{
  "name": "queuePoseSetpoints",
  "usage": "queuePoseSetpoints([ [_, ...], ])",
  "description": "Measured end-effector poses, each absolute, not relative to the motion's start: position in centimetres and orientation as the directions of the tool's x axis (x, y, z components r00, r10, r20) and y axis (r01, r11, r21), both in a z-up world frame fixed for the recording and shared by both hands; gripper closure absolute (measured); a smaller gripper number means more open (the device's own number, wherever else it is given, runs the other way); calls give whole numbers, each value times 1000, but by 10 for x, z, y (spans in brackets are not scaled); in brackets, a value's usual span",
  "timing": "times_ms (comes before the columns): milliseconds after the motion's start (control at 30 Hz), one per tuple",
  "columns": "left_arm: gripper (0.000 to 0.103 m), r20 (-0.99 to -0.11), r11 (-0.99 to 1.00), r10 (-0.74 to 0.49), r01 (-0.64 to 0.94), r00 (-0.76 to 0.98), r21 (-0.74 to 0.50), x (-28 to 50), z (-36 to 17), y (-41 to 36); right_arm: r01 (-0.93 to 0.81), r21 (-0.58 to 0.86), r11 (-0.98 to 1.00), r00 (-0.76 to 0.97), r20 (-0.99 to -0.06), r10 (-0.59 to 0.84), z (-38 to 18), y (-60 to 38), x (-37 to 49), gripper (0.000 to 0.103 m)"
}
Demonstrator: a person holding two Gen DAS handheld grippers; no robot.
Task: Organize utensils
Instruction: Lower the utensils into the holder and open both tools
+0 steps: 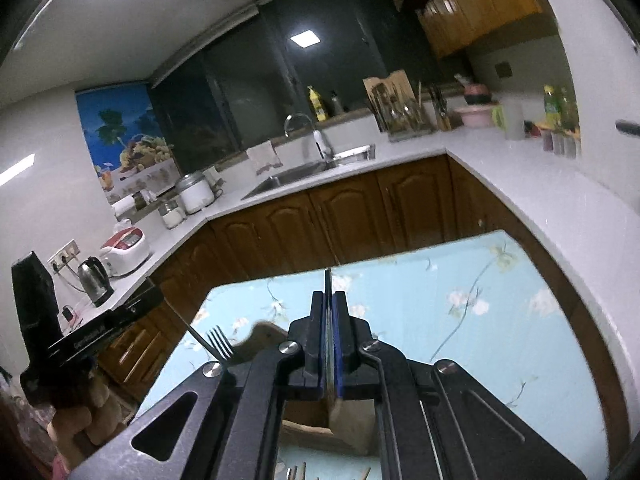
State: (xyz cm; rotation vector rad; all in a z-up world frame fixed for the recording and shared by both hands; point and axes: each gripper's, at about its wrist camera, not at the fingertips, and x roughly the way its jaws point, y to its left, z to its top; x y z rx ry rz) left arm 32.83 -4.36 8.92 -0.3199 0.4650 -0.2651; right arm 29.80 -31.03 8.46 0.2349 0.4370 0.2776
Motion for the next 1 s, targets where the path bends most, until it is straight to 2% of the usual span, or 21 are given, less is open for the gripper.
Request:
queuePoseSetpoints([
  [200, 99, -427, 919, -323, 174, 845, -353, 331, 69, -46, -195, 303, 933, 864, -398, 310, 70, -310, 303, 103],
  [600, 99, -461, 927, -327, 186, 825, -325, 334, 74, -51, -197, 315, 928, 844, -427, 324, 67, -309, 311, 103],
  [633, 98, -463, 929, -325, 185, 825, -322, 333, 75, -51, -198, 321, 926, 843, -427, 328, 67, -309, 311, 103],
  [700, 89, -476, 933, -313, 172, 822, -316, 333, 75, -51, -204, 331, 921, 839, -426, 339, 67, -310, 310, 102],
  [733, 72, -483, 933, -309, 164, 820, -319, 334, 74, -50, -208, 332, 920, 838, -425, 342, 67, -310, 308, 99],
  [767, 61, -483, 932, -308, 157, 820, -327, 333, 73, -48, -208, 334, 919, 840, -421, 343, 66, -310, 304, 96],
  [867, 55, -475, 928, -305, 144, 825, -344, 324, 71, -41, -199, 341, 919, 846, -412, 337, 67, -313, 295, 77],
  [933, 51, -477, 925, -305, 138, 824, -354, 317, 69, -36, -195, 341, 920, 853, -403, 330, 66, -316, 285, 57],
  [1000, 43, -483, 928, -294, 126, 824, -351, 305, 67, -32, -197, 346, 917, 861, -387, 331, 65, -320, 274, 43],
])
